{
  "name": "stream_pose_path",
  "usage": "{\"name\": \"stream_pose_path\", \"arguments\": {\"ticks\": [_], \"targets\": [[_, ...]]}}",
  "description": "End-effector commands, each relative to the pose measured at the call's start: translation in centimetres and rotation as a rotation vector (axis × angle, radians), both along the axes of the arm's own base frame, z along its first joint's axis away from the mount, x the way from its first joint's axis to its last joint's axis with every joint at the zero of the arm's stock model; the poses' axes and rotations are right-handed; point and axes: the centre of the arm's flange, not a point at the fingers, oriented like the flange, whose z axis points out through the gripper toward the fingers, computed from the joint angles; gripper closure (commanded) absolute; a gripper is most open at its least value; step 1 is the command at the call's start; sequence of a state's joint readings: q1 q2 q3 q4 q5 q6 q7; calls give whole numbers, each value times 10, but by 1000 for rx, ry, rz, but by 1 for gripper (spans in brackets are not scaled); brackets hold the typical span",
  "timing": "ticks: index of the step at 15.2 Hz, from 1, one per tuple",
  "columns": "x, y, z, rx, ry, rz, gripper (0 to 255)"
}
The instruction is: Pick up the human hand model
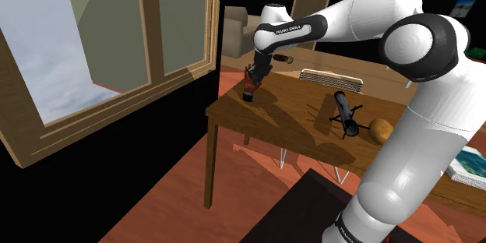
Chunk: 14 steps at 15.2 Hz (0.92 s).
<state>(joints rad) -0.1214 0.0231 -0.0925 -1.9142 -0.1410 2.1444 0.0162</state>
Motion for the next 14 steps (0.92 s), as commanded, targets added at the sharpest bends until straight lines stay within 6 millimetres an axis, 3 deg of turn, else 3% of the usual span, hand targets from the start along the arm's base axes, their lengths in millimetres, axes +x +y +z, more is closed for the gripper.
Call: {"name": "stream_pose_path", "arguments": {"ticks": [1, 6, 14], "targets": [[0, 0, 0, 0, 0, 0, 255], [0, 0, -1, 0, 0, 0, 255], [0, 0, 41, 0, 0, 0, 255]]}}
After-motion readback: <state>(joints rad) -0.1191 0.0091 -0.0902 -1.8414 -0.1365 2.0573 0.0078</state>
